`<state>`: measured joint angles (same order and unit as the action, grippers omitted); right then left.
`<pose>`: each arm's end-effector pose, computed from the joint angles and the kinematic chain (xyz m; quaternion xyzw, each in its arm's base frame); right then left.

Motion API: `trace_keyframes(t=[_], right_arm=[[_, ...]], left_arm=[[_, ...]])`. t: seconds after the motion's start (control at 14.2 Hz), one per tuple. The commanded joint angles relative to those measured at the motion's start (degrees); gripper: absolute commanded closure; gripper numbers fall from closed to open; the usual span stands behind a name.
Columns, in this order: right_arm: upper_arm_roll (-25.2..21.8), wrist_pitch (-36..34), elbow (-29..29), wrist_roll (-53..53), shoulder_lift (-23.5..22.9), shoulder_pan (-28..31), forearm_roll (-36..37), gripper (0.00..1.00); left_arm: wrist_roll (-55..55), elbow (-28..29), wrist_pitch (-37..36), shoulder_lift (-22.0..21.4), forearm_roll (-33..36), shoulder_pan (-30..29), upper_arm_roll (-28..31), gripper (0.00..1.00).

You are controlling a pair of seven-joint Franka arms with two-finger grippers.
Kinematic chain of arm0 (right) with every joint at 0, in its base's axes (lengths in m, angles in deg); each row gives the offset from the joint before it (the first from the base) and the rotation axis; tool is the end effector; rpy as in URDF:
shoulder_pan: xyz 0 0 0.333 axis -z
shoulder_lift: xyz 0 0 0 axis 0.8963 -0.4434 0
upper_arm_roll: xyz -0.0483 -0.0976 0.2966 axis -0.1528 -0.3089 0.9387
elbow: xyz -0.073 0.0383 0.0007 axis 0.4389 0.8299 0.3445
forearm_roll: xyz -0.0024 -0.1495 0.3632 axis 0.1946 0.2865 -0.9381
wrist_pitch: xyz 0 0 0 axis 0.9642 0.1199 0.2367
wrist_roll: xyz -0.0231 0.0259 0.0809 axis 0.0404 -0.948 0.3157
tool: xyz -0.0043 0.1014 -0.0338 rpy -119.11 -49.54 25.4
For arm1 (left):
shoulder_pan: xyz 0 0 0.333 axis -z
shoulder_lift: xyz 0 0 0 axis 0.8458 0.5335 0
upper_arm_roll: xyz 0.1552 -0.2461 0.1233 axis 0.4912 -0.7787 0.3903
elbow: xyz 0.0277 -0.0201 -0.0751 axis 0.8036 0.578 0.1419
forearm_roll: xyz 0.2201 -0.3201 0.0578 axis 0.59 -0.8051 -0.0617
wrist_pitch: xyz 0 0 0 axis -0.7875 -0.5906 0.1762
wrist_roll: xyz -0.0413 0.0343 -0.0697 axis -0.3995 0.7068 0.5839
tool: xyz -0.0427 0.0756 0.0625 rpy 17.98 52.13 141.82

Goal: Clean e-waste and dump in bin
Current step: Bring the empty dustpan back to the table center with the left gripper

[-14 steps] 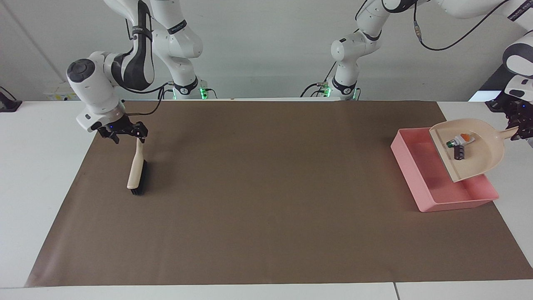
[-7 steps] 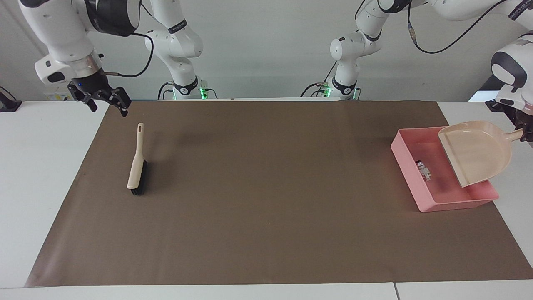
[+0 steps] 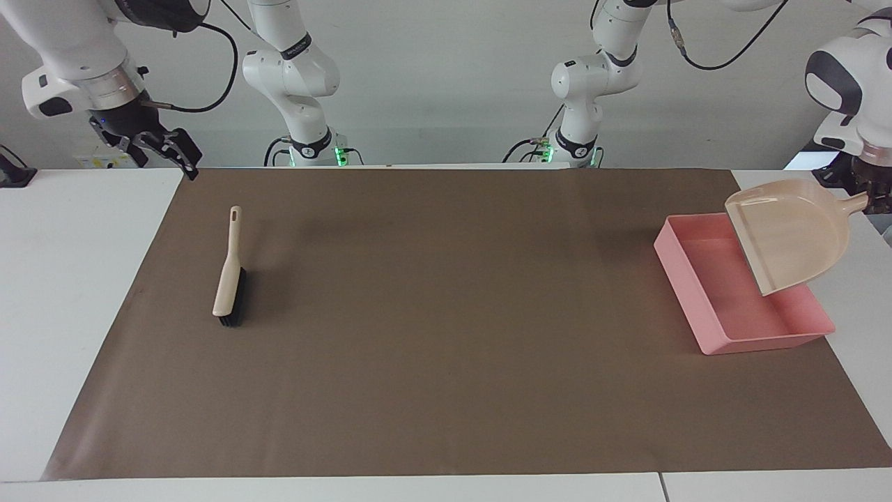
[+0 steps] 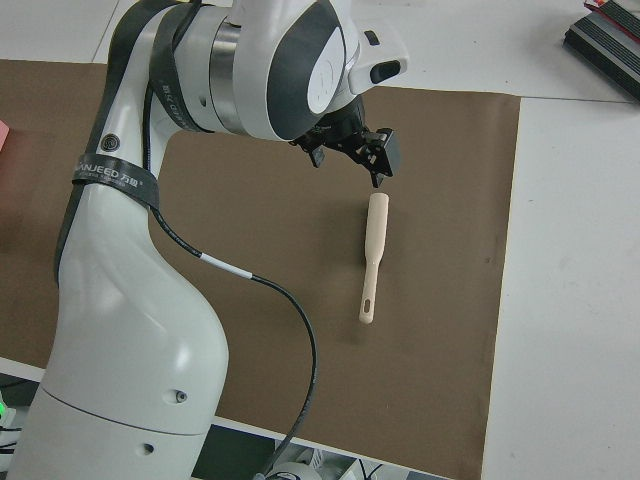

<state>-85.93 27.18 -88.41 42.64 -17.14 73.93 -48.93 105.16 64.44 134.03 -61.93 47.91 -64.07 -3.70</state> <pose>0.5196 -0.0770 0.6340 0.9882 -0.1427 -0.0431 0.0354 0.5789 0.1595 0.5928 -0.6253 0.7361 0.1975 0.1681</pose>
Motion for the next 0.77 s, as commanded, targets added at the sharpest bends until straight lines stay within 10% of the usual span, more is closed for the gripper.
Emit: trace_keyframes(t=[0.0, 0.28, 0.7], right_arm=[[-0.6, -0.6, -0.5, -0.2, 0.8, -1.1, -0.6, 0.0], [-10.1, -0.4, -0.3, -0.5, 0.4, -10.9, -0.6, 0.0], [-8.9, -1.1, -0.2, -0.1, 0.4, -9.9, -0.6, 0.0]], left_arm=[[-0.8, 1.5, -2.9, -1.5, -4.9, 2.3, 0.3, 1.0], [-0.8, 10.8, -1.1, -6.4, -18.8, 3.8, 0.2, 1.0], [-11.6, 23.3, 6.7, -8.4, -22.4, 18.0, 0.2, 1.0]])
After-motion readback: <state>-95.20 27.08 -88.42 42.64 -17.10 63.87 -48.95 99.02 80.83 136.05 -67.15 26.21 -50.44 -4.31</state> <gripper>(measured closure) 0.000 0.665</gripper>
